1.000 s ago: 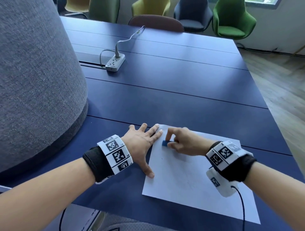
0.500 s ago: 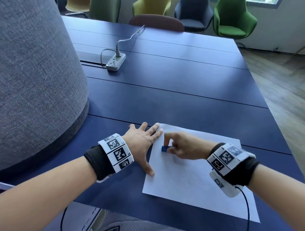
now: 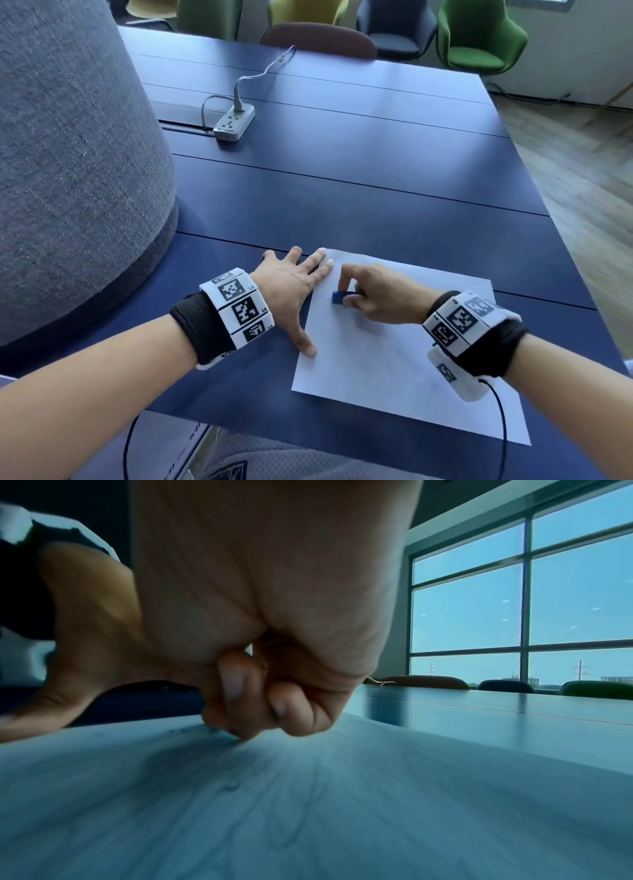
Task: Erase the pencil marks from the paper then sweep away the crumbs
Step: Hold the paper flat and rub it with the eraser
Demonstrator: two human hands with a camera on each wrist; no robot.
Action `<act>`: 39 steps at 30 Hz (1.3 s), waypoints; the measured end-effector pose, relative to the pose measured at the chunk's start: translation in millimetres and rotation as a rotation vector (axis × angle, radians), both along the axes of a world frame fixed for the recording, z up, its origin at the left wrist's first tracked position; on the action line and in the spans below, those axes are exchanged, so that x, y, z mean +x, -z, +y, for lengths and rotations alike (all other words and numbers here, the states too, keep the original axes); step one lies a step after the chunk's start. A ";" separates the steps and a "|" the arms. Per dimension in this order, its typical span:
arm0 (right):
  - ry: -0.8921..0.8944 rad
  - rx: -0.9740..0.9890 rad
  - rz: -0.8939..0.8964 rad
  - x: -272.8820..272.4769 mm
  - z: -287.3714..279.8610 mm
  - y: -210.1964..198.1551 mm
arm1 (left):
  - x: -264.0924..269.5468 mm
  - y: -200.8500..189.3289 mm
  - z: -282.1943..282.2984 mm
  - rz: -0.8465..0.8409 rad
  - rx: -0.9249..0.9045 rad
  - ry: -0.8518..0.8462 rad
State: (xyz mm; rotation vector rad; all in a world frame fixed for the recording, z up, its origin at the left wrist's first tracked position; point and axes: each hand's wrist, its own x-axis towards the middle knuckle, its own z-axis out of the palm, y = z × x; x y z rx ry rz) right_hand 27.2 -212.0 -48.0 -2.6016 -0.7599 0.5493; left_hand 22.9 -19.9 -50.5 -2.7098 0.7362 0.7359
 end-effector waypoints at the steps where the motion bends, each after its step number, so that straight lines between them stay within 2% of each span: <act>1: -0.007 0.006 -0.005 -2.4 -0.6 1.6 | 0.1 -0.1 -0.1 -0.003 0.002 0.001; 5: -0.184 -0.021 0.107 -19.0 2.5 -3.2 | -1.4 -0.9 -1.7 -0.008 0.024 0.007; 9: -0.065 -0.016 -0.022 -6.4 6.0 -3.1 | -1.2 -1.8 -1.5 -0.012 0.020 0.009; 14: -0.231 -0.024 0.130 -26.6 8.1 -4.8 | -1.5 -1.8 -1.9 -0.010 0.024 0.007; 17: -0.103 -0.028 0.034 -17.1 14.5 -4.3 | -1.1 -3.3 -2.2 -0.006 0.021 0.003; 19: -0.093 -0.007 0.030 -16.2 15.0 -1.9 | -1.3 -3.5 -2.4 -0.002 0.021 0.000; 23: -0.281 -0.051 0.238 -31.6 10.9 -7.9 | -2.1 -2.2 -2.3 -0.011 0.029 0.007; 27: -0.147 -0.036 0.095 -22.3 8.0 -6.3 | -0.9 -2.1 -2.5 -0.016 0.034 0.012; 32: -0.306 -0.113 0.168 -37.6 6.0 -12.0 | -1.9 -2.0 -2.8 -0.023 0.016 0.020; 36: -0.174 -0.090 0.037 -27.8 6.5 -8.3 | -2.3 -3.7 -2.4 -0.024 0.007 0.026; 39: -0.239 -0.085 0.105 -35.8 1.3 -7.9 | -2.4 -2.6 -2.1 -0.038 0.017 0.023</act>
